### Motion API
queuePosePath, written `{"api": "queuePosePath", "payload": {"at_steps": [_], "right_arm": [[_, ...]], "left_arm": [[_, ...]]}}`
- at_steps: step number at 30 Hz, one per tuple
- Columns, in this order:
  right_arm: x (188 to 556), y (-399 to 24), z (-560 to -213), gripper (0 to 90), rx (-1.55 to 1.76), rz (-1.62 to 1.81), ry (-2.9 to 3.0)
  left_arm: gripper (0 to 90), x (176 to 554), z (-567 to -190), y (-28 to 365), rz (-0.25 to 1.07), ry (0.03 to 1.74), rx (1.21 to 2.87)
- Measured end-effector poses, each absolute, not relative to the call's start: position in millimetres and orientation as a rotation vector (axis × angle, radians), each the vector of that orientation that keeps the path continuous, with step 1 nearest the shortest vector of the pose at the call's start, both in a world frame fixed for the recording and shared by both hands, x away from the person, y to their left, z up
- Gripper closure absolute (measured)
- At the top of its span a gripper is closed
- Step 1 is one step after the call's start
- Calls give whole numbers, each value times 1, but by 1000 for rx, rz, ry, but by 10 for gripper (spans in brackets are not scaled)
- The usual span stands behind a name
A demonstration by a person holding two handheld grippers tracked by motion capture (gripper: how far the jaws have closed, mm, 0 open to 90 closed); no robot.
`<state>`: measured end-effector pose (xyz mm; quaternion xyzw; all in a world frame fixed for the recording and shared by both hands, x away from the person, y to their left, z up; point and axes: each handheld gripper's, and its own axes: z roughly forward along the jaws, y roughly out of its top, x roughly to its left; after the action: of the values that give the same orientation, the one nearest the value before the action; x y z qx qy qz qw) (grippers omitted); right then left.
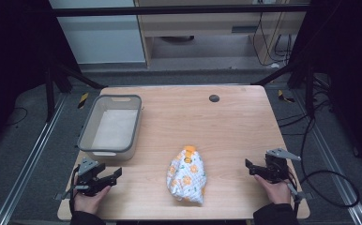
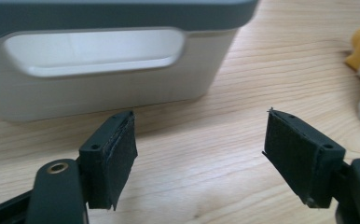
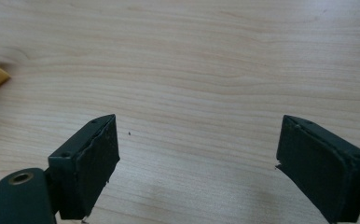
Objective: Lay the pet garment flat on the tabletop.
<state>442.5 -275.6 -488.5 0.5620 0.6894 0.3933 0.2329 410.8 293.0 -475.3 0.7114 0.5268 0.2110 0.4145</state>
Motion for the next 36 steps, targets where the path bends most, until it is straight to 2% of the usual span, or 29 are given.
{"api": "queuePosePath", "payload": {"at_steps": [12, 22, 30, 36], "right_arm": [[436, -264, -479, 191, 1476, 1168, 1940], [446, -257, -462, 208, 1418, 1155, 1997], [458, -228, -437, 242, 1308, 1207, 2053], [467, -209, -433, 256, 1260, 1233, 2089]], "left_arm": [[228, 404, -462, 276, 493, 1202, 1775], [285, 403, -442, 258, 481, 1092, 1810], [299, 416, -429, 232, 483, 1038, 1823], [301, 425, -432, 215, 465, 1018, 1858]]}}
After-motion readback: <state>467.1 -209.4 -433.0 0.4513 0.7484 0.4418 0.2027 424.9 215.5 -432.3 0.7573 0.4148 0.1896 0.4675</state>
